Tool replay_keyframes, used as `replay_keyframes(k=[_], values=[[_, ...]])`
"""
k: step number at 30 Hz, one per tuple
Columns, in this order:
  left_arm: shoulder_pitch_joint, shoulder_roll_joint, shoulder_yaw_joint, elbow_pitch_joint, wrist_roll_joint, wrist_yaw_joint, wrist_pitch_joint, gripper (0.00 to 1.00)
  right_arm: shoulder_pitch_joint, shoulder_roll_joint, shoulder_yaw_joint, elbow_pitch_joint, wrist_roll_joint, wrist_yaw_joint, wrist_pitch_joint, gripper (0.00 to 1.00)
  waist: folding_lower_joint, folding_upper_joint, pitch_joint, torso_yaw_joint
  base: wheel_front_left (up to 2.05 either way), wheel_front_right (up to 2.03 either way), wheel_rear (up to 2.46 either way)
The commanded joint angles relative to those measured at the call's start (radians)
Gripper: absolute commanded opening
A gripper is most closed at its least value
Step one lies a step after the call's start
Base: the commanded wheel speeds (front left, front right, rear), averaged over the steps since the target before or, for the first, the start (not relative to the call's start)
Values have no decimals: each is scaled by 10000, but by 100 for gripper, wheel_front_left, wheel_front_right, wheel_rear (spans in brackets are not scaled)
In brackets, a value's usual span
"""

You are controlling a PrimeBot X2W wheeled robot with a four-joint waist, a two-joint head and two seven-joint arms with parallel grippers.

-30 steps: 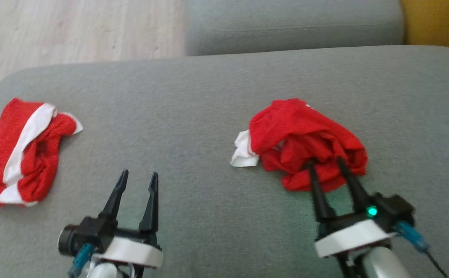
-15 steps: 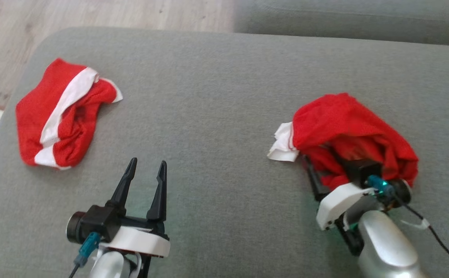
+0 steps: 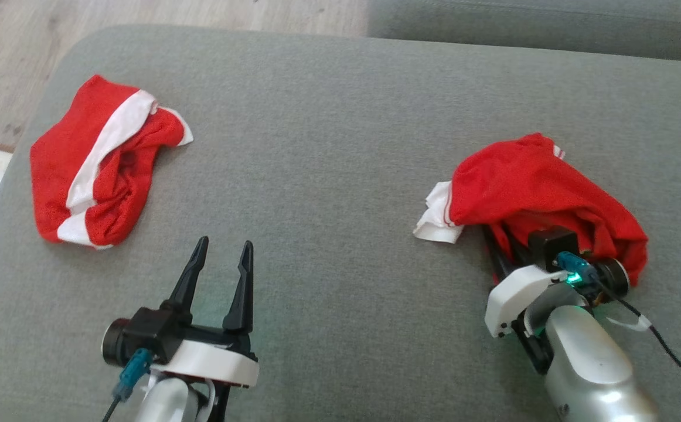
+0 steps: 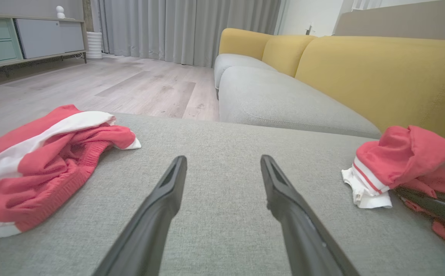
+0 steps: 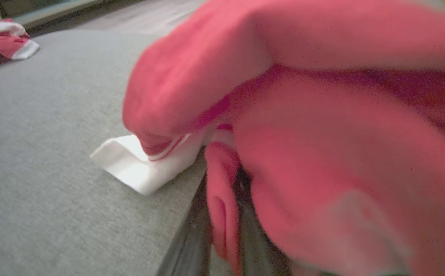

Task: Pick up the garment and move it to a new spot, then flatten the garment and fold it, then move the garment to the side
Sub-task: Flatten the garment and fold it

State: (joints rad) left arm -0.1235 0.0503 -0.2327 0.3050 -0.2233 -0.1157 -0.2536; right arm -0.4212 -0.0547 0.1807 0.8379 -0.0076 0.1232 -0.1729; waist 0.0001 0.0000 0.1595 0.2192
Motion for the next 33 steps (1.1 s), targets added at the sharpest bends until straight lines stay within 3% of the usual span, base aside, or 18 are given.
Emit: replay_keyframes(k=[1, 9, 13, 20, 27, 33], values=[[-405, 1, 298, -255, -137, -2, -82, 100, -282, 44, 478, -381, 367, 75, -379, 0, -1, 0, -105, -149, 0, 0, 0], [-274, 0, 303, -164, -142, 2, -82, 100, -658, 44, 2257, -2163, 2076, 75, -843, 0, -1, 0, -606, -613, 0, 0, 0], [-157, 0, 329, -117, -115, 0, -82, 100, -1190, 44, 3321, -3823, 3168, 75, -879, 0, -1, 0, -947, -749, 0, 0, 0], [92, 0, 415, -111, -122, -15, -82, 100, -1943, 45, 2783, -6326, 4527, 75, -886, 0, -1, 0, -1303, -679, 0, 0, 0], [323, -1, 452, -164, -176, -19, -82, 100, -1685, -308, 1672, -5337, 4526, 75, -757, 0, -1, 0, -1349, -594, 0, 0, 0], [303, -1, 374, -120, -182, -32, -82, 100, -1756, -465, 1676, -4107, 4111, 75, -790, 0, -1, 0, -1257, -604, 0, 0, 0]])
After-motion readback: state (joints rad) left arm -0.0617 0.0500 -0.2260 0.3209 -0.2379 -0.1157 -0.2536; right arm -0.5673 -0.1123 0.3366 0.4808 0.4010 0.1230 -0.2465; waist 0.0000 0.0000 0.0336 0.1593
